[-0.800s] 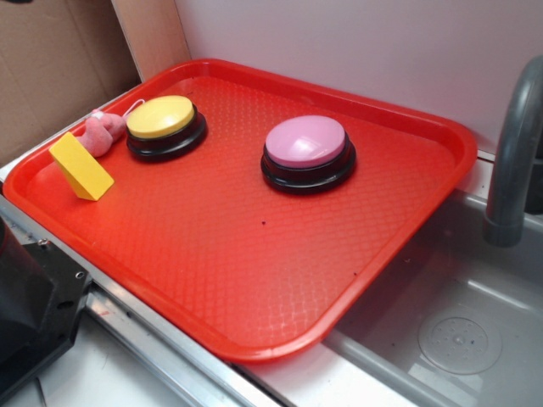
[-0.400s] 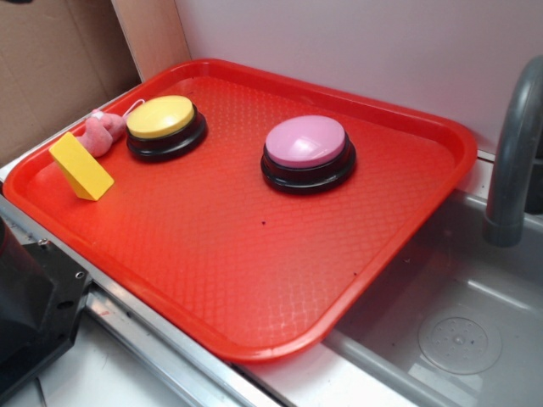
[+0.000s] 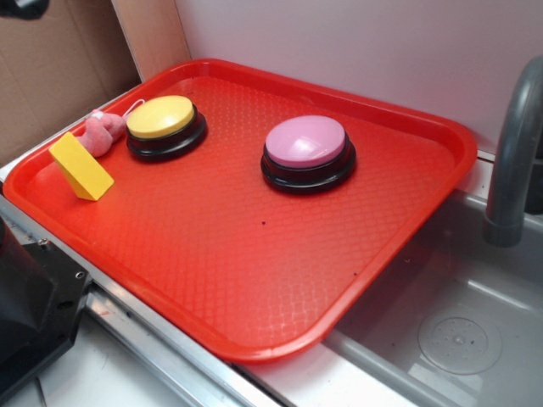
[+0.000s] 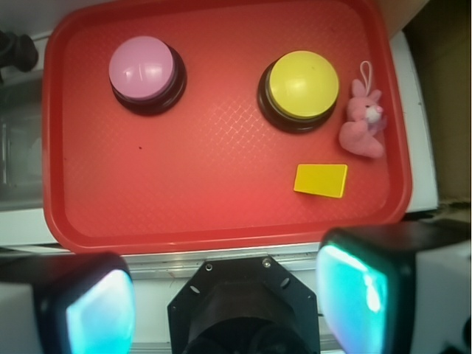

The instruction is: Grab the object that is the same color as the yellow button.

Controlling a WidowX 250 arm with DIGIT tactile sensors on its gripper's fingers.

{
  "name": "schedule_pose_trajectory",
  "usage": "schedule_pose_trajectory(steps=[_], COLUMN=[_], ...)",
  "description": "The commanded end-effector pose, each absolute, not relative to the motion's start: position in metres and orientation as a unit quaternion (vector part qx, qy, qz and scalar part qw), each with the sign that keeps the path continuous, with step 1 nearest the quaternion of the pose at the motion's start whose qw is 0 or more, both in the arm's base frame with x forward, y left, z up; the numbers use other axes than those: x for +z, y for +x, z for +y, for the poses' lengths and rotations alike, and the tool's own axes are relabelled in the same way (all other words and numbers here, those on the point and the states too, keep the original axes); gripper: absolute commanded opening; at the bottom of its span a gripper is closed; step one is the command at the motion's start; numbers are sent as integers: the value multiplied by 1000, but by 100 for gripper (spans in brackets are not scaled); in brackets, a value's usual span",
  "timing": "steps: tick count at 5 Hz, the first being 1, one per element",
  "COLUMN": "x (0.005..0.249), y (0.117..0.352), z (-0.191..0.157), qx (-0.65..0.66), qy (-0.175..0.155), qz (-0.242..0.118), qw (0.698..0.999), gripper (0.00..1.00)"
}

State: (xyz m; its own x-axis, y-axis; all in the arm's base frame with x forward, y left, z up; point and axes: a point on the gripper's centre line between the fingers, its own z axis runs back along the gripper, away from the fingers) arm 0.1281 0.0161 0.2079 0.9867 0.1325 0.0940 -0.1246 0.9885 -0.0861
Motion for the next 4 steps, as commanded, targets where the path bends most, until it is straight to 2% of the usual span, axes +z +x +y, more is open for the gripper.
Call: schedule_pose_trajectory(steps=[1, 2, 3, 4], x=[171, 152, 134, 114], y=[140, 135, 128, 131], z=[70, 96, 113, 121], qx=[126, 186, 227, 236], qy=[31, 44, 55, 53], qz=[-68, -83, -82, -75], qw=[989, 978, 969, 967], gripper=[100, 100, 100, 100])
